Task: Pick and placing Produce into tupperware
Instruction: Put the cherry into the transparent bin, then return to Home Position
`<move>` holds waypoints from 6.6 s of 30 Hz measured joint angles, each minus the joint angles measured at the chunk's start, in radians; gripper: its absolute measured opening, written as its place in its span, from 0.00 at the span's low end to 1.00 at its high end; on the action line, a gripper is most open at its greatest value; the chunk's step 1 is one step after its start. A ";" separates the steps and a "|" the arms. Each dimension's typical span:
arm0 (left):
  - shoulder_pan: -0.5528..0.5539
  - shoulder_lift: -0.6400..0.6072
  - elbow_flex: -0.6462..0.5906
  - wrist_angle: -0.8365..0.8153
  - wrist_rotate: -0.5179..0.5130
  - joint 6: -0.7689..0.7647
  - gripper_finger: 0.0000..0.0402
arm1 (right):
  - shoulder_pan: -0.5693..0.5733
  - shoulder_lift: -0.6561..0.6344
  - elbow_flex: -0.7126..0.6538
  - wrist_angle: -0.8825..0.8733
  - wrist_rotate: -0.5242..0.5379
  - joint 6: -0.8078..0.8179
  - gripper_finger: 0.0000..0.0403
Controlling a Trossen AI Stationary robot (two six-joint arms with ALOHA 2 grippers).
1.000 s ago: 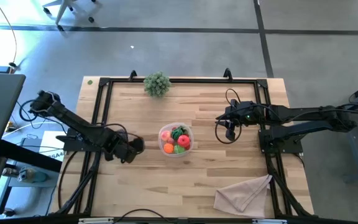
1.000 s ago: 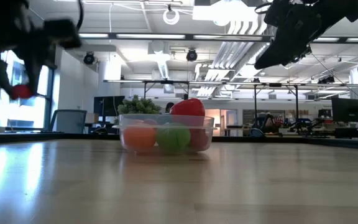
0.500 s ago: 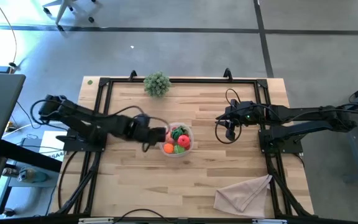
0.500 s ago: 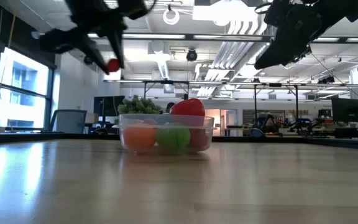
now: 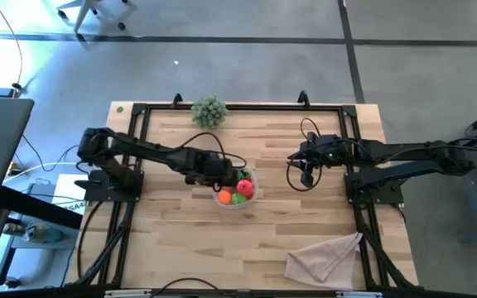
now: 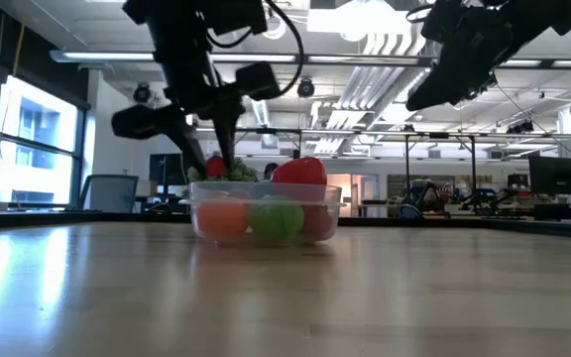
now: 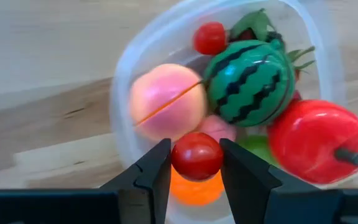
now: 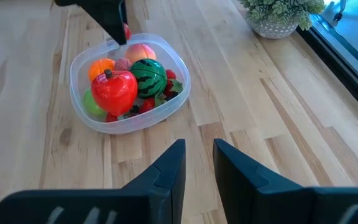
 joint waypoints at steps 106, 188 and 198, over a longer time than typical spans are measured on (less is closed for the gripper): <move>-0.006 -0.215 0.276 -0.051 0.066 1.378 0.18 | 0.123 -0.031 0.000 0.062 0.039 0.079 0.16; -0.007 -1.663 -0.950 0.690 0.159 1.382 0.01 | 0.297 -0.912 -0.379 0.205 0.088 0.049 0.00; -0.007 -1.663 -1.035 0.768 0.159 1.362 0.01 | 0.297 -0.911 -0.549 0.399 0.036 0.081 0.00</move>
